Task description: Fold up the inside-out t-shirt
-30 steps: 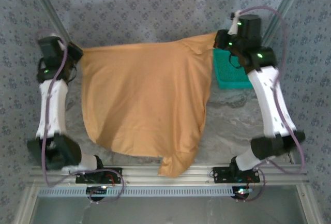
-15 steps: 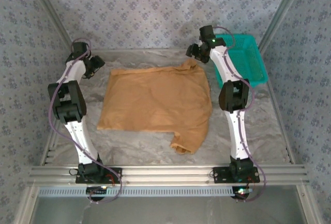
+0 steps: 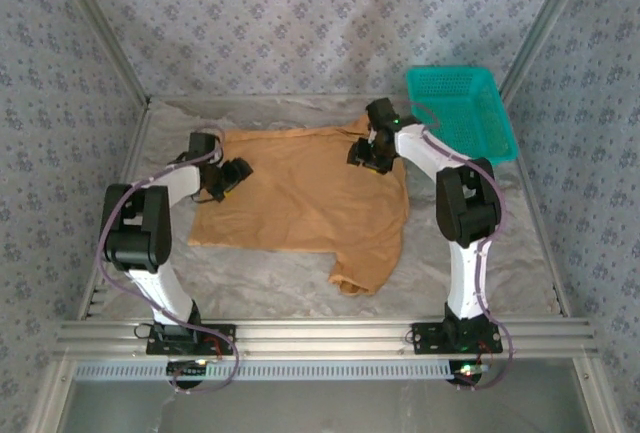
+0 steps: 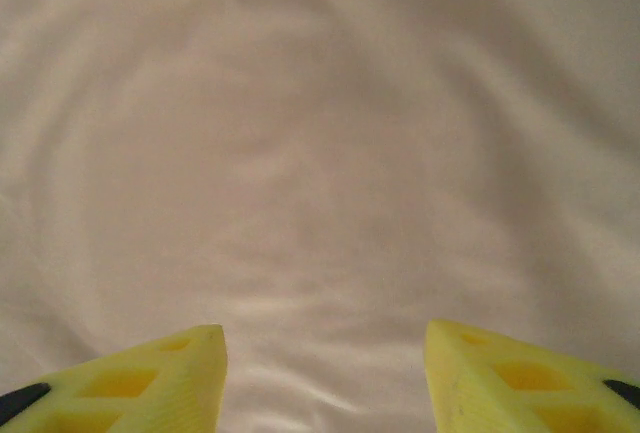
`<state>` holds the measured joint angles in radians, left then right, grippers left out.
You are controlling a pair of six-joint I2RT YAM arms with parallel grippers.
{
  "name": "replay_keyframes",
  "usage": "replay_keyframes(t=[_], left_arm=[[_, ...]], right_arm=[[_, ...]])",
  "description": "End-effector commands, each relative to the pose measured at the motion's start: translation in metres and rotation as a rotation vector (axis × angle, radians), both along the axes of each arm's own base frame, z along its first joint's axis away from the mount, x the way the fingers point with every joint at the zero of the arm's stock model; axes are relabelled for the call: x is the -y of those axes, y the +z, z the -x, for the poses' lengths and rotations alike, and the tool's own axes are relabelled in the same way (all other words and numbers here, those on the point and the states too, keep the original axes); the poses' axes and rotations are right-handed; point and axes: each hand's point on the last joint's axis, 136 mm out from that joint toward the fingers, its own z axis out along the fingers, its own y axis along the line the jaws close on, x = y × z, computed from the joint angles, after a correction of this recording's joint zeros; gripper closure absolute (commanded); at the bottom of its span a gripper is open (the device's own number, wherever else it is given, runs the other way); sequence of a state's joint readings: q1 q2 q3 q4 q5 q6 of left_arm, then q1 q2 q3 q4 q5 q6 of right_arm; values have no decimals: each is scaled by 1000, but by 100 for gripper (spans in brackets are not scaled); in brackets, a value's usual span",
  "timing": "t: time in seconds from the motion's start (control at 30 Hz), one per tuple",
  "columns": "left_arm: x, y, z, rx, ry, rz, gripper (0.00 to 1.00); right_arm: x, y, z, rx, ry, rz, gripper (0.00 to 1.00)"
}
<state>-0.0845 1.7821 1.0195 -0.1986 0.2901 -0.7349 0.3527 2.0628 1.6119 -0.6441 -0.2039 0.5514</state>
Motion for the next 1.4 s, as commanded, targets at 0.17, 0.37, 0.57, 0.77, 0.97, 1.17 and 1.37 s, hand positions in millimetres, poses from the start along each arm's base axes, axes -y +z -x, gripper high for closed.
replay_keyframes(t=[0.17,0.37,0.57,0.77,0.97,1.17,1.37], left_arm=[[-7,-26,56,-70,34,37,27],[-34,-19,106,-105,88,-31,27],[-46,21,85,-8,83,-107,25],[-37,40,56,34,71,-58,25],[-34,43,52,60,80,-39,26],[-34,43,50,59,72,-42,26],[-34,48,47,72,76,-38,26]], right_arm=[[20,-55,68,-126,-18,68,48],[46,-52,124,-149,-46,147,48],[27,35,72,76,-36,79,47],[10,42,-12,158,-100,44,52],[0,18,-71,131,-172,-1,53],[1,11,-83,115,-215,4,52],[3,1,-97,107,-246,-21,56]])
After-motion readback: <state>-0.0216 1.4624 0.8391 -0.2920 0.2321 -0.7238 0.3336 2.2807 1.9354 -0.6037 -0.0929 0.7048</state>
